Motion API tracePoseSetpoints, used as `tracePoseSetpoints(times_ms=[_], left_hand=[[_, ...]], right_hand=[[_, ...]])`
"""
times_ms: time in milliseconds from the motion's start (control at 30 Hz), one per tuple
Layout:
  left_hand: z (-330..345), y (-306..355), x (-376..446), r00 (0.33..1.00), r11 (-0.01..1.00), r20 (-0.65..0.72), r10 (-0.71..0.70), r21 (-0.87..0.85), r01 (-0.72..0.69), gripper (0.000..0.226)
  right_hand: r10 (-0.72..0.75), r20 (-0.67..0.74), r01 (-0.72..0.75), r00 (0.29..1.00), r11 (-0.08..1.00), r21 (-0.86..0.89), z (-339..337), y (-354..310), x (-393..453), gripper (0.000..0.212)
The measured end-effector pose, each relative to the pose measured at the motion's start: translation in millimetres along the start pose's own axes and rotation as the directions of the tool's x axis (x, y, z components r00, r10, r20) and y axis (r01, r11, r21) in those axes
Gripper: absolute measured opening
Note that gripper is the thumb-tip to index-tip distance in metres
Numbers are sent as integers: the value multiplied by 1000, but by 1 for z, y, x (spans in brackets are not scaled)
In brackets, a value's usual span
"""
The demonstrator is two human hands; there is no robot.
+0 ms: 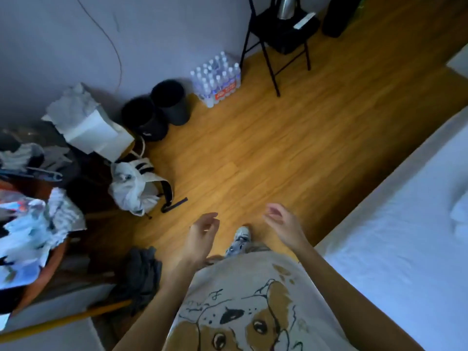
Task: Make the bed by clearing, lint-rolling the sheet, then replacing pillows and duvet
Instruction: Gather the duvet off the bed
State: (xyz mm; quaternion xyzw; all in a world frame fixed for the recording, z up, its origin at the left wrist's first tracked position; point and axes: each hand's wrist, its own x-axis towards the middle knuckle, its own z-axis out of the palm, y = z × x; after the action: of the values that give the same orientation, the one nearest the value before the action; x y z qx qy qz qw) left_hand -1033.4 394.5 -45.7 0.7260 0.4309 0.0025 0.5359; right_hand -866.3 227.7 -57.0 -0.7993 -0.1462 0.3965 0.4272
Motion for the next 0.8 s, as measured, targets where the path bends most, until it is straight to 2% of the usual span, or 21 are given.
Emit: tracePoseSetpoints(times_ms=[100, 200, 333, 433, 567, 633, 733, 800], left_hand=[[-11, 51, 62, 997, 998, 44, 69, 6, -69, 18], [-15, 93, 127, 991, 995, 84, 100, -3, -100, 14], [-5, 141, 219, 969, 989, 204, 142, 21, -150, 16], [11, 184, 298, 921, 975, 339, 189, 46, -217, 18], [38, 262, 400, 839, 956, 494, 228, 53, -290, 18], [54, 305, 442, 798, 943, 555, 236, 70, -327, 18], [86, 370, 495, 684, 905, 691, 233, 104, -413, 19], [113, 407, 525, 633, 883, 743, 217, 126, -451, 19]], right_hand=[[10, -1, -10, 1000, 998, 60, -21, -44, 49, 42], [35, -100, -22, 994, 991, 131, -43, -75, 95, 40], [81, -227, -29, 970, 974, 226, -77, -90, 159, 29], [139, -303, -60, 943, 965, 256, -112, -97, 209, 33], [249, -516, -69, 820, 937, 343, -160, -118, 271, 32], [307, -580, -60, 754, 912, 406, -184, -135, 292, 33], [360, -652, -5, 667, 878, 479, -225, -159, 325, 33], [403, -677, 19, 616, 851, 524, -252, -168, 343, 32]])
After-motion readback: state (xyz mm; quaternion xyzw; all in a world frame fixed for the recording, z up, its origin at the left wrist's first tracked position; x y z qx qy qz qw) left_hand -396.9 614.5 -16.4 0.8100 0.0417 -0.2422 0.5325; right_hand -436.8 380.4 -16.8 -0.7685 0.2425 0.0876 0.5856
